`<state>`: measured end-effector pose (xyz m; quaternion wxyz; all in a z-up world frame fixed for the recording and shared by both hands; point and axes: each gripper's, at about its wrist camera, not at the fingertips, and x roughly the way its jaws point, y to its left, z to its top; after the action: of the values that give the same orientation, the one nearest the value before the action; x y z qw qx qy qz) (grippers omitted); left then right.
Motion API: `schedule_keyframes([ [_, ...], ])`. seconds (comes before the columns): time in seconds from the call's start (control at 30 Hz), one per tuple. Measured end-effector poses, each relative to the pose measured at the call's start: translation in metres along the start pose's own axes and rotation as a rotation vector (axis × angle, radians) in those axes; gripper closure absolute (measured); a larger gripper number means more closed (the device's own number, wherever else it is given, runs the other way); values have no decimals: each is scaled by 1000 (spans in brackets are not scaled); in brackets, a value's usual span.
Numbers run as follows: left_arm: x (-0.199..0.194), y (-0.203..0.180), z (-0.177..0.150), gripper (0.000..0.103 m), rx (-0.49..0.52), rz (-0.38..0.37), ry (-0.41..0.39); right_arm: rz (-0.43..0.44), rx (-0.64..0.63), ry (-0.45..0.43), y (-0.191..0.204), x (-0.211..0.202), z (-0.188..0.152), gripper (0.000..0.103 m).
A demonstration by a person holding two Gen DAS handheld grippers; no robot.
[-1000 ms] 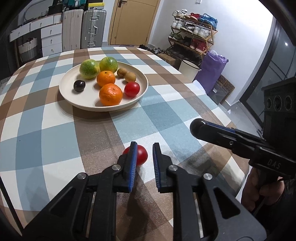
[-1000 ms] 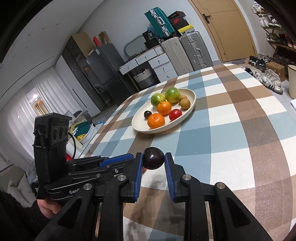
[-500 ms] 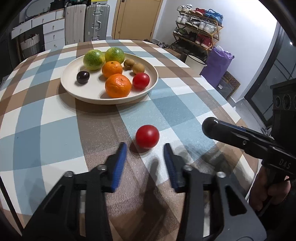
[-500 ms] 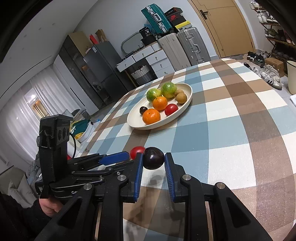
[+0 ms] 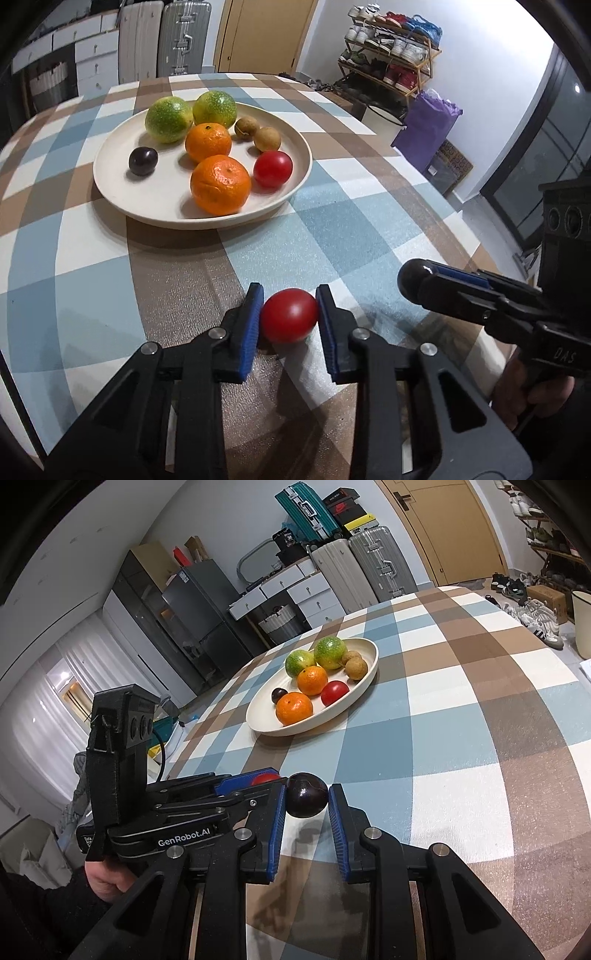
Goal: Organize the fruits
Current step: 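Carry the tomato and plum onto the cream plate and open both tools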
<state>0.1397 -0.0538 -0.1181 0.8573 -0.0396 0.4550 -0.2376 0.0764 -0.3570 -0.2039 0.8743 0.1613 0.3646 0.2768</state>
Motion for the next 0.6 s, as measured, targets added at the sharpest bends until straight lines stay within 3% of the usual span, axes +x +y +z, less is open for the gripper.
schedule_keyframes([
  [0.33, -31, 8, 17, 77, -14, -18, -50, 40, -43, 18, 15, 12, 22, 79],
  [0.6, -43, 36, 42, 77, -68, -22, -75, 81, -51, 35, 25, 38, 54, 79],
])
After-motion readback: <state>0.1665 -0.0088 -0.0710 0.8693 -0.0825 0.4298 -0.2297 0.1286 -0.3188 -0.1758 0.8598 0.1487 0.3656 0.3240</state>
